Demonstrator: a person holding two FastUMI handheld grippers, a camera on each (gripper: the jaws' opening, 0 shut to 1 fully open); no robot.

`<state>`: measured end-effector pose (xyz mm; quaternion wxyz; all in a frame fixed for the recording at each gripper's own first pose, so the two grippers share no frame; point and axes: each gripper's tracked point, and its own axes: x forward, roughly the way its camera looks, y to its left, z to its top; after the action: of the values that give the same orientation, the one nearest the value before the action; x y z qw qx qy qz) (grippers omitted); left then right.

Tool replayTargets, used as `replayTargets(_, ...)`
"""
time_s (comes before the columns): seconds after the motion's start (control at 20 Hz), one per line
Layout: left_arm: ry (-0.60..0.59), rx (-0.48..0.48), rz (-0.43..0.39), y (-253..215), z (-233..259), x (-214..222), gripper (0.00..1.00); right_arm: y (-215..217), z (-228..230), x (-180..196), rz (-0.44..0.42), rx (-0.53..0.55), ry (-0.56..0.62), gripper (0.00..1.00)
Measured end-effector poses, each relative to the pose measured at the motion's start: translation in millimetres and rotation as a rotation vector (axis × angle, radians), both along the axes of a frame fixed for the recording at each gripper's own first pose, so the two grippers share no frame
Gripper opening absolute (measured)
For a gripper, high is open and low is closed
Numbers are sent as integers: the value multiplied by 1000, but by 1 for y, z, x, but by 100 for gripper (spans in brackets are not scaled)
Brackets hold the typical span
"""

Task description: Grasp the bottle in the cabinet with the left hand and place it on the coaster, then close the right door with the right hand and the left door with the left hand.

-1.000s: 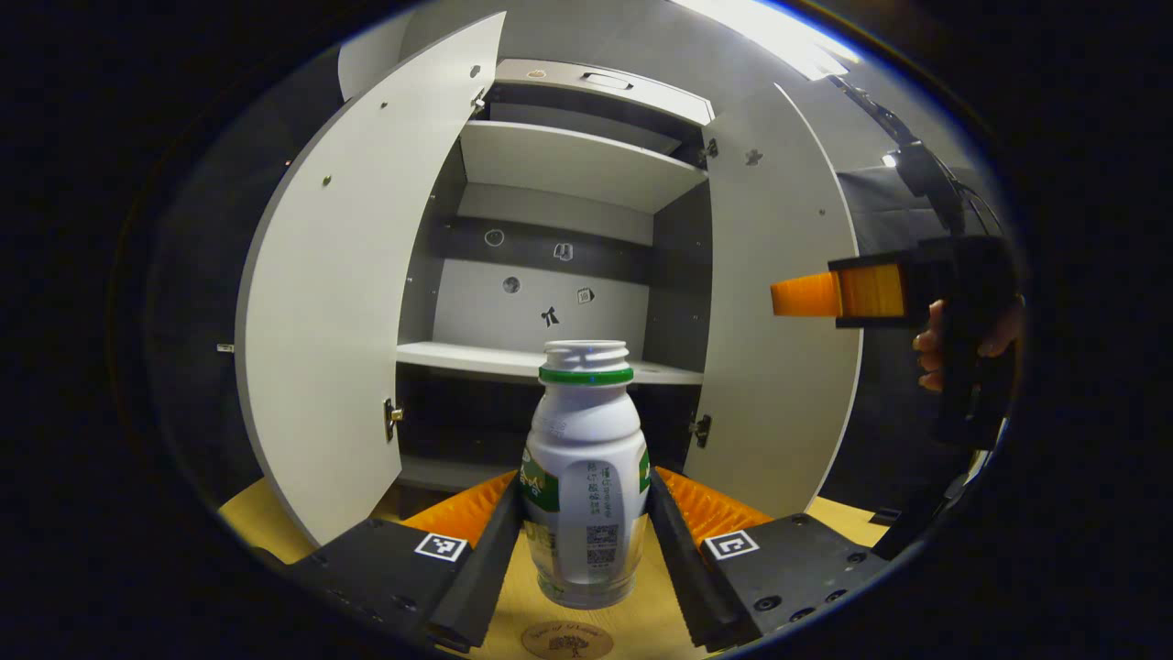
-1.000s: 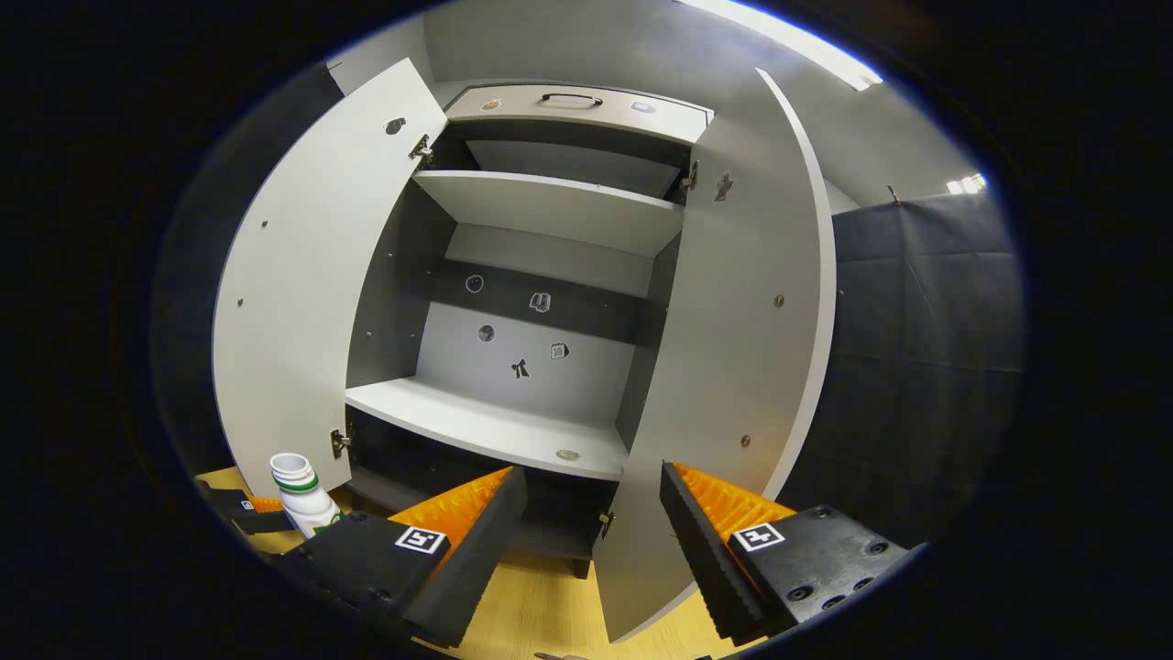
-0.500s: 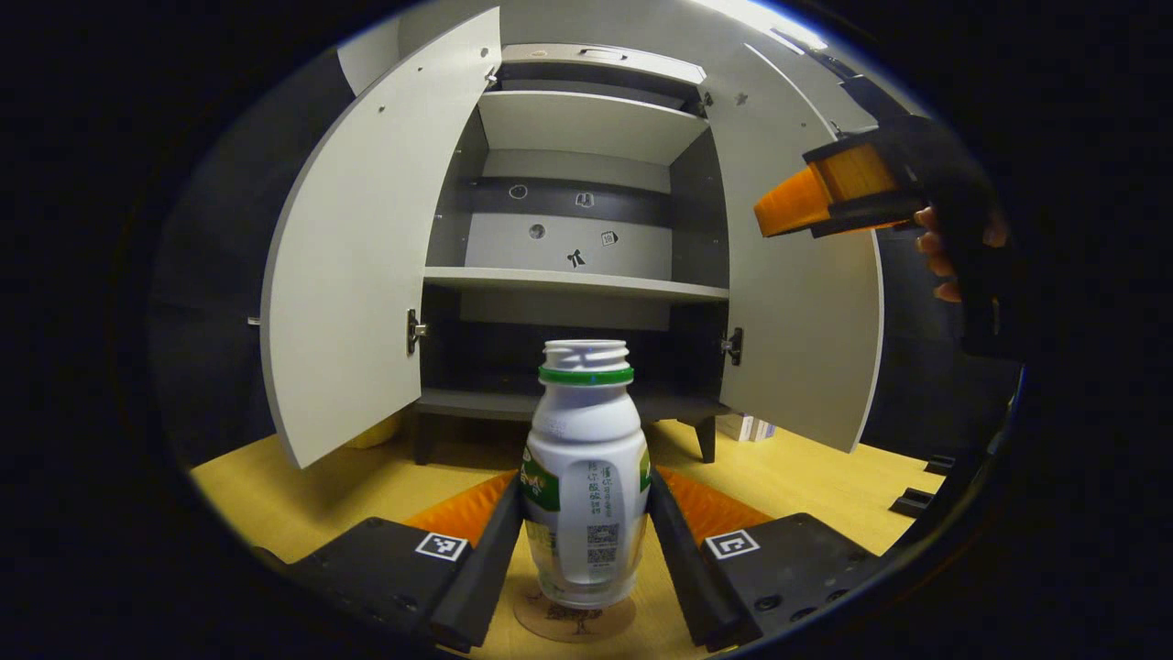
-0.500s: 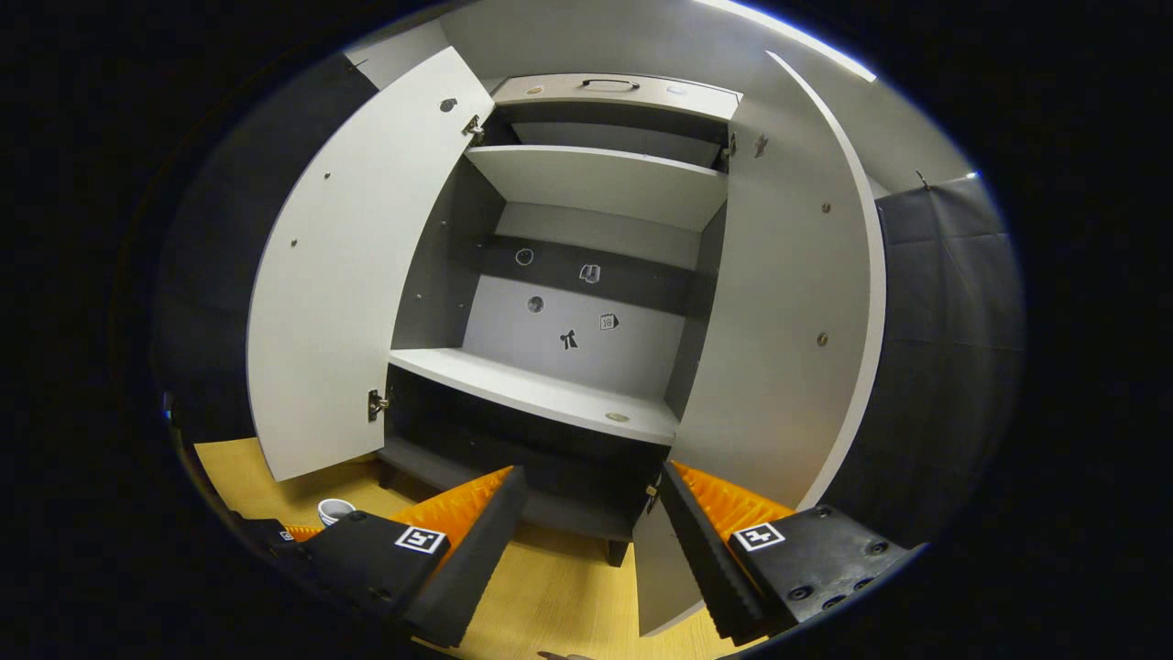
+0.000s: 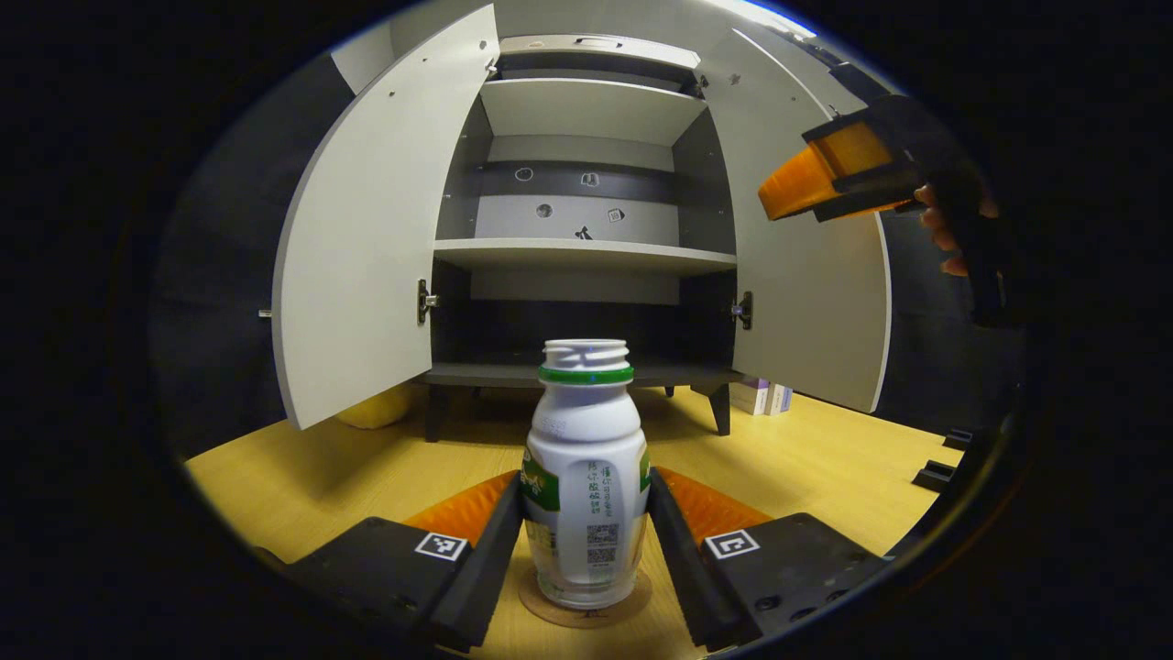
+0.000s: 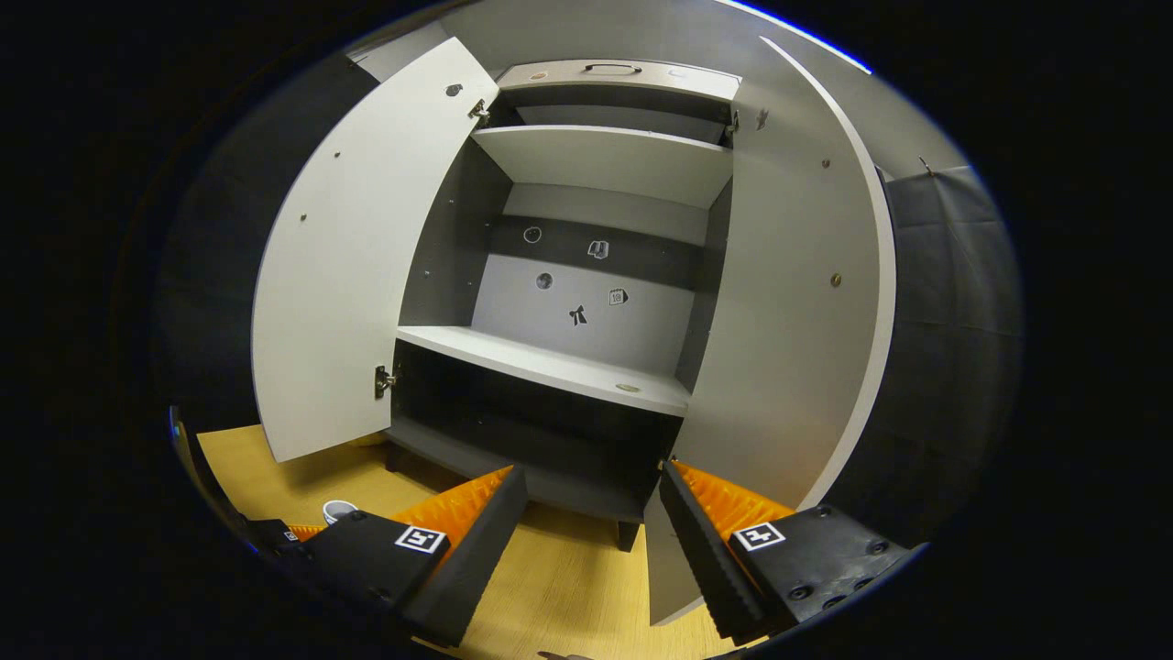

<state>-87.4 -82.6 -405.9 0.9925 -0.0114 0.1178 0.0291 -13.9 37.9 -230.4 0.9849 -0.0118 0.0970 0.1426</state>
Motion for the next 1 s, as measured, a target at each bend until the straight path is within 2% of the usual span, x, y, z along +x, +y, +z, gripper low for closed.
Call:
replayTargets(0.35, -26, 10, -36, -3, 3, -1, 83, 4, 0, -4, -6, 8, 10, 98)
replayTargets(0.5, -44, 36, -44, -1, 15, 5, 96, 4, 5, -5, -14, 6, 4, 98)
replayTargets(0.6, -48, 47, -65, -5, 26, 9, 96, 2, 10, -6, -20, 12, -3, 98)
replayTargets(0.8, -90, 41, -114, -13, 80, 18, 96, -12, 31, -9, -38, 46, 2, 98)
replayTargets(1.0, -155, 50, -143, -21, 170, 33, 96, -30, 60, -20, -30, 65, 18, 98)
